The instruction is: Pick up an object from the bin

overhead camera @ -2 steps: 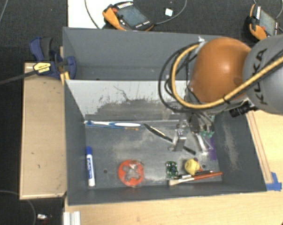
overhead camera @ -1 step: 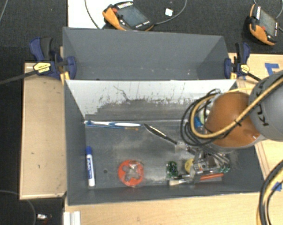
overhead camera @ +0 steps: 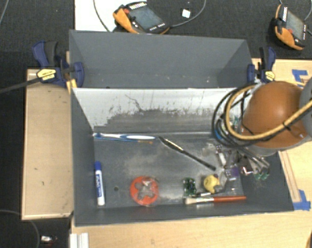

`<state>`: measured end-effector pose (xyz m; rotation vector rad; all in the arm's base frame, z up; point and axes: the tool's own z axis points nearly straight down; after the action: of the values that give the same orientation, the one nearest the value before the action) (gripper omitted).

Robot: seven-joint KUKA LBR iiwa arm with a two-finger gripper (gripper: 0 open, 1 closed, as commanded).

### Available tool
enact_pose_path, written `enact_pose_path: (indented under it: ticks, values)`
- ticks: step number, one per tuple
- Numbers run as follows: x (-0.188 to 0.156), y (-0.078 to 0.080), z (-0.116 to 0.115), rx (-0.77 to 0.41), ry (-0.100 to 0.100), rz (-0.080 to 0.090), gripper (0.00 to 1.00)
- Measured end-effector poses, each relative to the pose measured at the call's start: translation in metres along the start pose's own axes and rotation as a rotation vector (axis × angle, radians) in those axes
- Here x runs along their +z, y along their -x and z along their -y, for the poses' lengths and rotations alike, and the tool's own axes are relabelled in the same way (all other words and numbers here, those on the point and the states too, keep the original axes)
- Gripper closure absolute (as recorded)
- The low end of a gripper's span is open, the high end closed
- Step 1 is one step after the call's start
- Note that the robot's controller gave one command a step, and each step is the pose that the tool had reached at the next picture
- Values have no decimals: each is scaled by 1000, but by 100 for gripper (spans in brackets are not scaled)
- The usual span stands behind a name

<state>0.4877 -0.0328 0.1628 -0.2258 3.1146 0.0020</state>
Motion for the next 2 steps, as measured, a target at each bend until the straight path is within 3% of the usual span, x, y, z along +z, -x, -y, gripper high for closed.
enact_pose_path:
  ticks: [1,2]
  values:
    - [64,-12,104,-125,-1,-19,0]
    - [91,-15,45,-138,1,8,0]
